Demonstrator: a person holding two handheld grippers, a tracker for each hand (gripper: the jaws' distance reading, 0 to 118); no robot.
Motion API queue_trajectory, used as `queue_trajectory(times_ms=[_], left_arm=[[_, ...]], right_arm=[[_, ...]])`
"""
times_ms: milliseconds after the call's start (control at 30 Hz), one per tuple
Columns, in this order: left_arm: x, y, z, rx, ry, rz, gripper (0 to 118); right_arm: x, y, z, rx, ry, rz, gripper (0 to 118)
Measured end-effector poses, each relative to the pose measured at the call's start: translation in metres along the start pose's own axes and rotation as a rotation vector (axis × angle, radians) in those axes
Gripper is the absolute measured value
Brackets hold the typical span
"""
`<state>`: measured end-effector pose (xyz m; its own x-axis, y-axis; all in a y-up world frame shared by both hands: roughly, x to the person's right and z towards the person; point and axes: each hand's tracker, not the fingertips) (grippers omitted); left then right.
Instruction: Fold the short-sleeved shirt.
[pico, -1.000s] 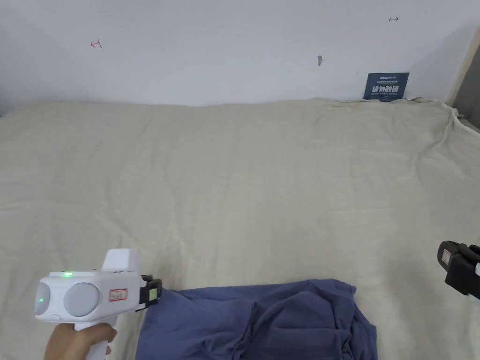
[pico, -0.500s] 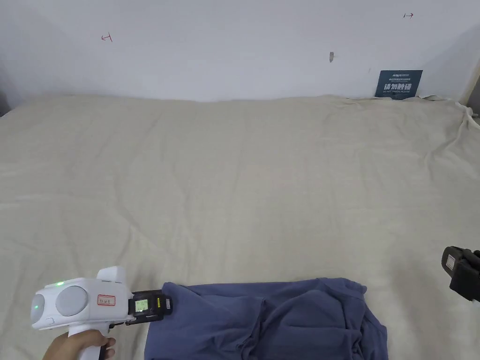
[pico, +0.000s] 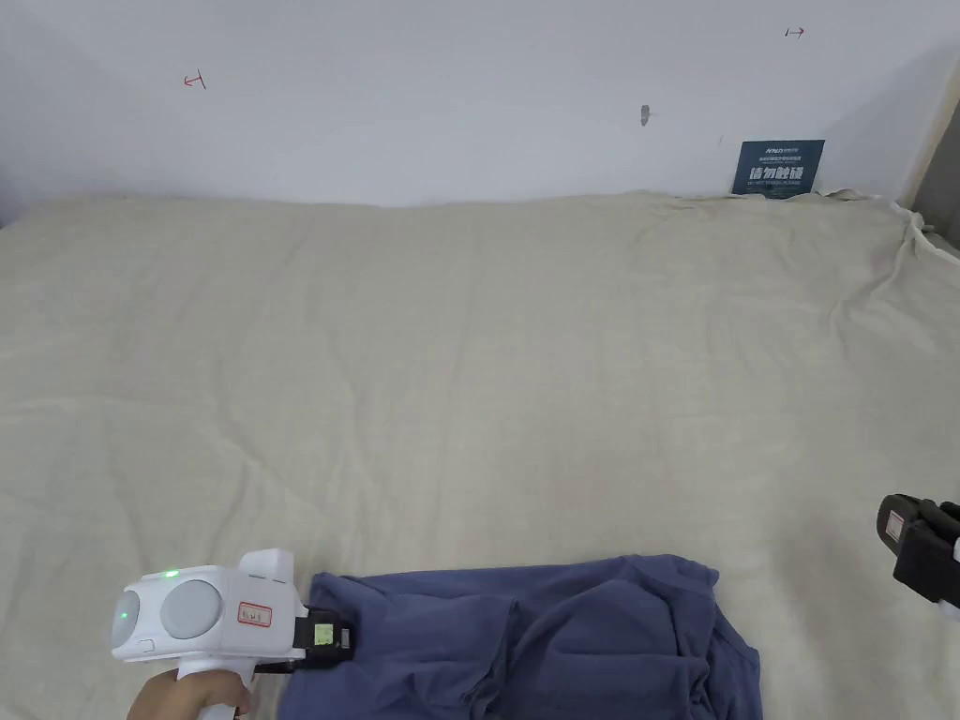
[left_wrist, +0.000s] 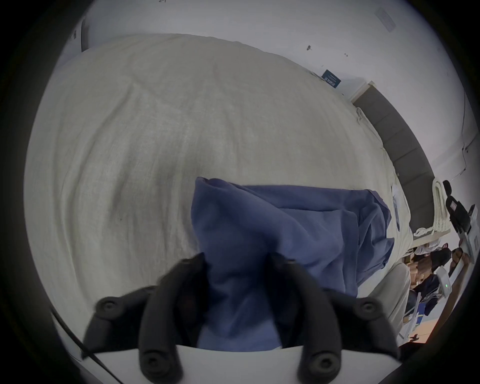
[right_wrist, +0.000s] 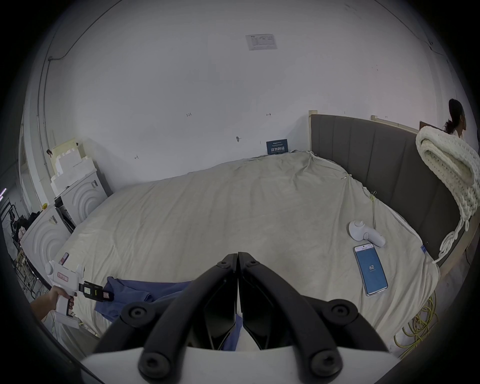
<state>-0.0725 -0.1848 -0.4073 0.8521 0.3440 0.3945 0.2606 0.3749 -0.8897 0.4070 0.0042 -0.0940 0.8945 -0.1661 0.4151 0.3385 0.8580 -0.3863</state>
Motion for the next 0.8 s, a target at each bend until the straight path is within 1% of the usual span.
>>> queue_trajectory(times_ms=[100, 200, 300, 500, 633, 800], left_arm=[[0.003, -0.004, 0.004, 0.009, -0.015, 0.021, 9], [0.01, -0.004, 0.014, 0.031, 0.01, -0.027, 6], [0.01, 0.001, 0.03, 0.047, 0.016, -0.025, 4], [-0.011, 0.008, 0.07, 0.093, 0.027, 0.015, 4], [-0.028, 0.01, 0.097, 0.12, 0.124, 0.011, 4], [-0.047, 0.006, 0.118, 0.126, 0.152, 0.061, 4]], right_arm=[[0.002, 0.0, 0.001, 0.002, -0.006, -0.002, 1], [0.003, 0.0, 0.002, 0.003, -0.006, -0.008, 1], [0.004, 0.001, 0.001, 0.005, -0.007, -0.006, 1], [0.001, 0.006, -0.001, 0.014, 0.003, -0.006, 1], [-0.003, 0.007, -0.003, 0.016, 0.015, -0.006, 1], [-0.005, 0.006, -0.007, 0.015, 0.028, -0.004, 1]])
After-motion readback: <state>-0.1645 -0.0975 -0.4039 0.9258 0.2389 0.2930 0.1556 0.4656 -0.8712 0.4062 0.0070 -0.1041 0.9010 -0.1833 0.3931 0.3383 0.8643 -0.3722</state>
